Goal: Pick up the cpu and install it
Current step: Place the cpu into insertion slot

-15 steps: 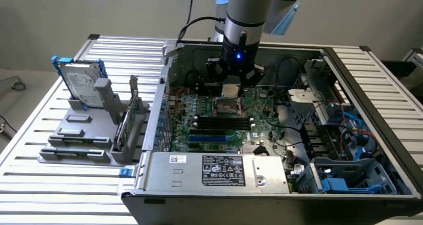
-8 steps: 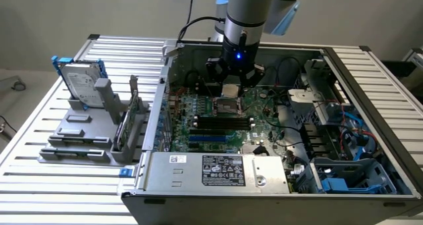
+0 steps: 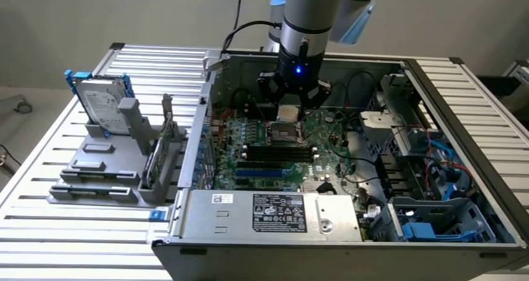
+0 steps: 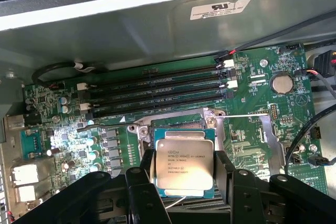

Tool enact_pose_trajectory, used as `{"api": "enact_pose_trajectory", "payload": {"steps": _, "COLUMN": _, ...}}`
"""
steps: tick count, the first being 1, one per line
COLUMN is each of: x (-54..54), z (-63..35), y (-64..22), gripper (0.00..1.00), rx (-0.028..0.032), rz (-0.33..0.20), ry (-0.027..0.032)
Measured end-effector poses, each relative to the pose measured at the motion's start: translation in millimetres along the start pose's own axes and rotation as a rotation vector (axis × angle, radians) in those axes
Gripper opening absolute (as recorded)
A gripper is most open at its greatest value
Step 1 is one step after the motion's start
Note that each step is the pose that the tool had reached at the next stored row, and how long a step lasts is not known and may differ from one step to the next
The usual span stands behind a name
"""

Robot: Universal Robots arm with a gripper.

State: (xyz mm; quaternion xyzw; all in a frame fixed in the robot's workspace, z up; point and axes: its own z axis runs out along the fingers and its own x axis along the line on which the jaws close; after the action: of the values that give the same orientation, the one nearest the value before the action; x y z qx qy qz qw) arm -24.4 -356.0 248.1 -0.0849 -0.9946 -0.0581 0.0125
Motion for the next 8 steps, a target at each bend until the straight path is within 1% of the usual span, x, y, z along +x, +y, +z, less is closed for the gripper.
{"api": "enact_pose_trajectory", "payload": {"steps": 8, "x": 0.0, "z": 0.0, "y": 0.0, "gripper": 0.55, "rx": 0.0, "rz": 0.0, "ry": 0.0}}
